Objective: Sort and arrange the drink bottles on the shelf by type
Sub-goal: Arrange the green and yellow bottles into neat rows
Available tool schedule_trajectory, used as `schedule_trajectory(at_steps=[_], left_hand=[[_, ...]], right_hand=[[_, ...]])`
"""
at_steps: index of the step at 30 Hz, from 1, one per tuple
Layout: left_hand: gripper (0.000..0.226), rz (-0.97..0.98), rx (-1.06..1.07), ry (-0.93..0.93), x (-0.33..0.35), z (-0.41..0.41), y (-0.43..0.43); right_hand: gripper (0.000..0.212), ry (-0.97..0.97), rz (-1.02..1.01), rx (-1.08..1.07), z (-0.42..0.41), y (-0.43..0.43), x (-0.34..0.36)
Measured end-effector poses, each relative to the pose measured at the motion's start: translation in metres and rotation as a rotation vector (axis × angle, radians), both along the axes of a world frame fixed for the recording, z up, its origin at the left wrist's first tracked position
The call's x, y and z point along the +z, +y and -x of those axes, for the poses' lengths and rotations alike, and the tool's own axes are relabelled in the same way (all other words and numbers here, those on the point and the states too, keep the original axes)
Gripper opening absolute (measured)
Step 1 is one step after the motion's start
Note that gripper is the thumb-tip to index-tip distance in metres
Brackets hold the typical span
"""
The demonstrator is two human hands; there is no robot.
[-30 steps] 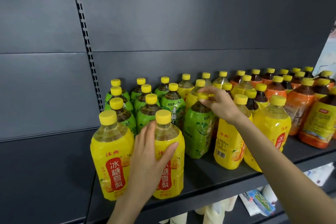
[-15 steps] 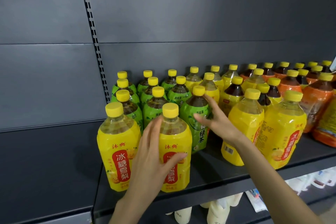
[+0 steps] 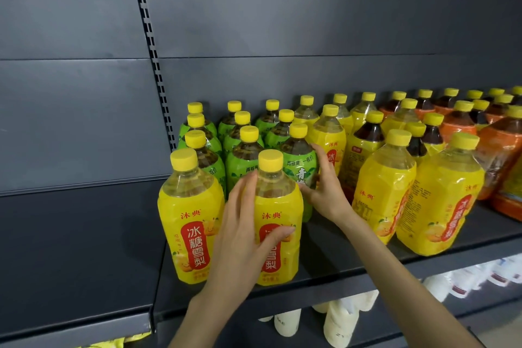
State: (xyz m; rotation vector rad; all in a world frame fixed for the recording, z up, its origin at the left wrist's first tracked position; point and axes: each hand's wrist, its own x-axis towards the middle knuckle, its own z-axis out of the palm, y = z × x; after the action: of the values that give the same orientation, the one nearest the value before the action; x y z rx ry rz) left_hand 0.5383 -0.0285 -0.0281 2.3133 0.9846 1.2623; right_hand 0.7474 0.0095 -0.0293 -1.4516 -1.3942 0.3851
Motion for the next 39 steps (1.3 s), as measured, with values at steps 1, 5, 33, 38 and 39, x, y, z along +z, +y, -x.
schedule_trajectory(at_steps=[1,5,33,38,39], left_hand=[[0.089,-0.001,-0.002,0.001,0.0,0.0,0.0],[0.089,0.02,-0.018,-0.003,0.005,0.0,-0.005],[0.101,0.153,0.103,-0.022,0.002,-0.04,-0.028],[0.102,0.144,0.161,-0.024,0.001,-0.081,-0.026],[0.101,0.143,0.178,-0.019,0.001,-0.089,-0.027]], right_hand=[[0.093,-0.006,-0.005,-0.001,0.001,-0.001,0.0],[0.094,-0.001,-0.006,0.005,0.004,-0.005,-0.002],[0.038,-0.591,-0.195,-0.541,-0.085,-0.18,-0.024],[0.045,-0.606,-0.266,-0.532,-0.129,-0.172,-0.012],[0.05,-0.58,-0.271,-0.514,-0.136,-0.17,-0.01]])
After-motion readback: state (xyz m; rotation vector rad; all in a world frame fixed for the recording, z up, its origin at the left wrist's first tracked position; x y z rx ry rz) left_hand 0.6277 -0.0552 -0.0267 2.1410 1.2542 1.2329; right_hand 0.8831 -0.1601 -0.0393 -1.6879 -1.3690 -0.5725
